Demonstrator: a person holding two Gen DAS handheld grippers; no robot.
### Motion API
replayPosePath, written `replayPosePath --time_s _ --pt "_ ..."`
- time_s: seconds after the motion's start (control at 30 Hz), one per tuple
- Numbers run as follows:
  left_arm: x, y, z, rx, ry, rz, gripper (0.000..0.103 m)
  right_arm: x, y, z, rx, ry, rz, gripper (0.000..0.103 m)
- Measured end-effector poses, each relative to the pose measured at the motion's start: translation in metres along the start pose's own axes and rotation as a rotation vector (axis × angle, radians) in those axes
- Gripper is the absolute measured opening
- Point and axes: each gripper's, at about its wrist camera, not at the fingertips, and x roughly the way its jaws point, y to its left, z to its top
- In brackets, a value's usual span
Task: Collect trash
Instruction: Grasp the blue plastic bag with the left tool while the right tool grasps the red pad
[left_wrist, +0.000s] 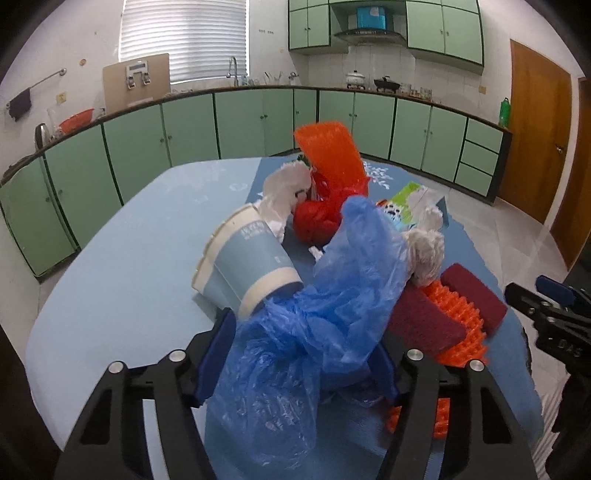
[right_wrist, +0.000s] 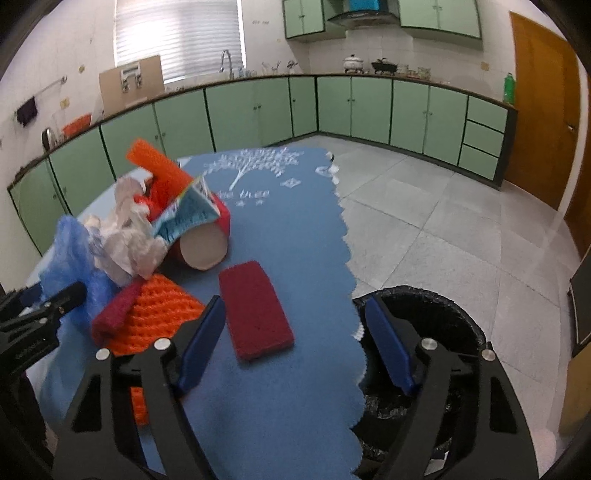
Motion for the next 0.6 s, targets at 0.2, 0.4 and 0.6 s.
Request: replayPosePath --time_s 0.2,0.4,0.6 --pt "0.007 0.001 -0.002 -0.002 0.001 -0.015 0.064 0.024 0.009 0.000 -0.052 0.034 0.007 0.071" --pt "0.007 -0.001 -0.004 -0.002 -0.009 -0.038 0.049 0.036 0.010 -0.001 -0.059 0.064 0.040 0.067" --pt "0.001 -0.004 -0.006 -0.008 -0.014 -0.039 0.038 0.032 0.010 -0.006 -0.075 0.069 0.067 0.064"
